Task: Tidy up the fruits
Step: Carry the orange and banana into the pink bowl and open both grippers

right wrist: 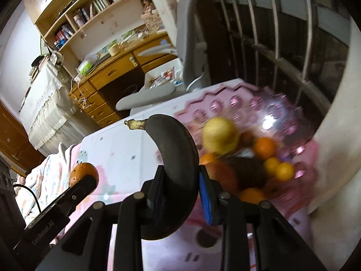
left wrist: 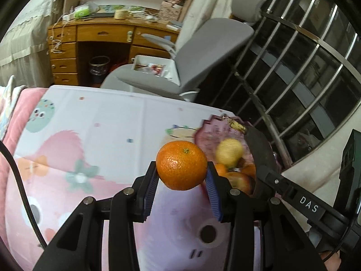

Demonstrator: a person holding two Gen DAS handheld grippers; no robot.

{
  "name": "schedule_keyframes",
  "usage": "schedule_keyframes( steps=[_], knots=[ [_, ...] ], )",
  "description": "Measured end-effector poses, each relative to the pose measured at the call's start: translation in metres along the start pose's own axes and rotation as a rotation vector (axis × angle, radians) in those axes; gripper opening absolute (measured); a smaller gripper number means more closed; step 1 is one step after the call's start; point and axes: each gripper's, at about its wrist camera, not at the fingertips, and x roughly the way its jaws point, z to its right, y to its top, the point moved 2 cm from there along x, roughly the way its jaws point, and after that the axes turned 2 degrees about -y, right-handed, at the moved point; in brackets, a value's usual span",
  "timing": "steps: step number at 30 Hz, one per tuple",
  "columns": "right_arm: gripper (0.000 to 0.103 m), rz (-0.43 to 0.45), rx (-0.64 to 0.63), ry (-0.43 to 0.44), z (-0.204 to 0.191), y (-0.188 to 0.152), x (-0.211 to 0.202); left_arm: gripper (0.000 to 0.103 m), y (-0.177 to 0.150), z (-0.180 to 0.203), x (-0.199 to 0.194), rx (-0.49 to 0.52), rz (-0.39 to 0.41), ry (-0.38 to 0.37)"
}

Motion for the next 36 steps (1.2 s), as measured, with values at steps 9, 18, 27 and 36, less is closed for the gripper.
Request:
schedule_keyframes(
  steps=[9,18,27,36],
  knots=[
    [0.029,0.038,-0.051,-0.053,0.052,0.015,-0.003,0.040,-0.003,0.051,0.038,0.025,-0.033,-0.004],
    [0.029,0.042,-0.150,-0.092,0.091,0.023,0.023,0.040,-0.004,0.074,0.081,0.034,-0.076,0.049],
    [0.030,0.010,-0.190,-0.083,0.108,0.026,0.055,0.040,-0.010,0.079,0.111,0.015,-0.130,0.081],
    [0.054,0.015,-0.154,-0.102,0.106,0.021,0.048,0.061,-0.015,0.075,0.104,0.015,-0.137,0.063]
  ],
)
